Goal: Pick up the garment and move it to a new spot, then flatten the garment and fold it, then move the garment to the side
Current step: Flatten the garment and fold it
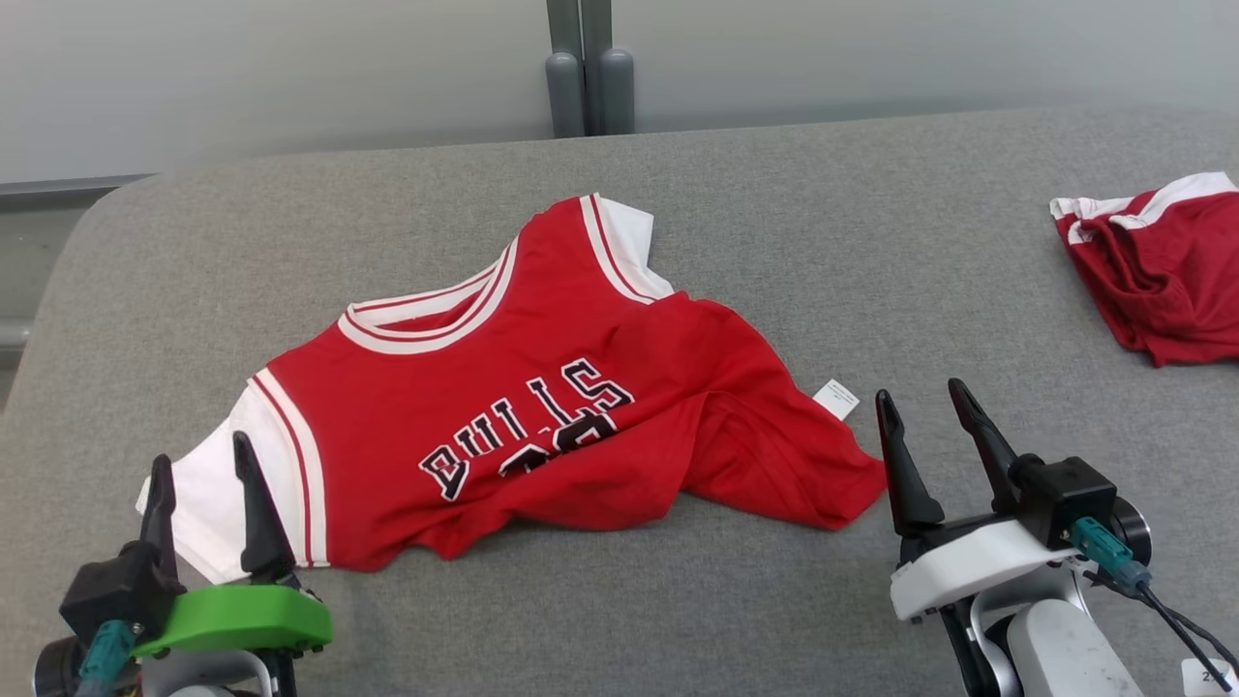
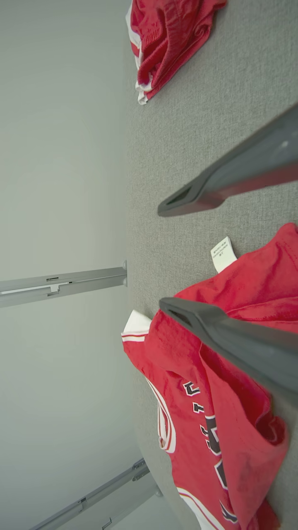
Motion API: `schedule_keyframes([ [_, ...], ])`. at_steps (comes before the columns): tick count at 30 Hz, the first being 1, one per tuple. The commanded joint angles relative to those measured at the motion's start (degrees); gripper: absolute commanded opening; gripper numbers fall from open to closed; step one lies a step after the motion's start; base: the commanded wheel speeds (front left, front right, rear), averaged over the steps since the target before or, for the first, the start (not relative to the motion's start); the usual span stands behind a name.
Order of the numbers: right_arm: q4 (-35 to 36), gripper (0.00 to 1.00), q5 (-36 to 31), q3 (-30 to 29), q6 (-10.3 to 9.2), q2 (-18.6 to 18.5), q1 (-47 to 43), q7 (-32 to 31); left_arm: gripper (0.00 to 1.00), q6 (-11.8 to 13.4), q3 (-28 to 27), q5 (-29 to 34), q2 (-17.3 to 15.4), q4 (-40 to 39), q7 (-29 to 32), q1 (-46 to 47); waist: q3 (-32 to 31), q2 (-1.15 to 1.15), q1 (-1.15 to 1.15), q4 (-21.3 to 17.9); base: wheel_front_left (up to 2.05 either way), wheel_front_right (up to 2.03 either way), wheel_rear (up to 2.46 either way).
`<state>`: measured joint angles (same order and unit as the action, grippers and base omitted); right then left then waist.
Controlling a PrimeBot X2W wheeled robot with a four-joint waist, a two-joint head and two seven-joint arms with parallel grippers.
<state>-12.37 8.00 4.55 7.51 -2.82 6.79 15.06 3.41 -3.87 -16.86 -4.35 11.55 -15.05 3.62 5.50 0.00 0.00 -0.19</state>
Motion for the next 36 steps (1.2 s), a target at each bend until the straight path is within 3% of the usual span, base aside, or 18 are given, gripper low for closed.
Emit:
schedule_keyframes([
  [1, -0.2, 1.0, 0.6, 0.3, -0.04, -0.1, -0.6, 0.2, 1.0, -0.5, 0.5, 0.8, 0.3, -0.8, -0.2, -1.6, -0.3, 0.0, 0.0, 0.3, 0.0, 0.0, 0.0],
  [7, -2.1, 1.0, 2.4, 5.3, -0.04, -0.1, -1.1, 0.2, 1.0, -0.6, 3.3, 0.9, 1.1, -3.4, -0.1, -4.5, -0.8, 0.0, 0.0, 1.9, 0.0, 0.0, 0.0],
  [16, -11.6, 1.0, 7.9, 19.7, -0.04, -0.2, 1.1, 0.2, 1.0, -0.4, 5.7, 0.4, 1.4, -3.4, -0.2, -3.9, 0.0, 0.0, 0.0, 6.9, 0.0, 0.0, 0.0],
  [27, -22.7, 1.0, 11.2, 23.4, -0.04, -0.2, 8.7, 0.2, 1.0, 0.4, 6.5, -0.4, 1.4, -3.7, -0.2, -2.8, 2.0, 0.0, 0.0, 12.6, 0.0, 0.0, 0.0],
  [28, -23.8, 0.94, 11.2, 23.7, -0.04, -0.2, 9.5, 0.2, 1.0, 0.5, 6.5, -0.4, 1.4, -3.7, -0.2, -2.8, 2.1, 0.0, 0.0, 12.9, 0.0, 0.0, 0.0],
  [29, -24.5, 0.47, 11.5, 23.9, -0.04, -0.2, 10.0, 0.2, 1.0, 0.4, 6.5, -0.4, 1.4, -3.7, -0.2, -2.7, 2.2, 0.0, 0.0, 13.0, 0.0, 0.0, 0.0],
  [31, -25.5, 0.0, 12.0, 24.3, -0.04, -0.2, 11.1, 0.2, 1.0, 0.5, 6.5, -0.4, 1.4, -3.6, -0.2, -2.6, 2.4, 0.0, 0.0, 13.2, 0.0, 0.0, 0.0],
  [36, -24.1, 0.0, 11.8, 23.8, -0.04, -0.2, 11.5, 0.2, 1.0, 0.9, 6.1, -0.6, 1.4, -3.9, -0.2, -2.9, 2.6, 0.0, 0.0, 11.2, 0.0, 0.0, 0.0],
])
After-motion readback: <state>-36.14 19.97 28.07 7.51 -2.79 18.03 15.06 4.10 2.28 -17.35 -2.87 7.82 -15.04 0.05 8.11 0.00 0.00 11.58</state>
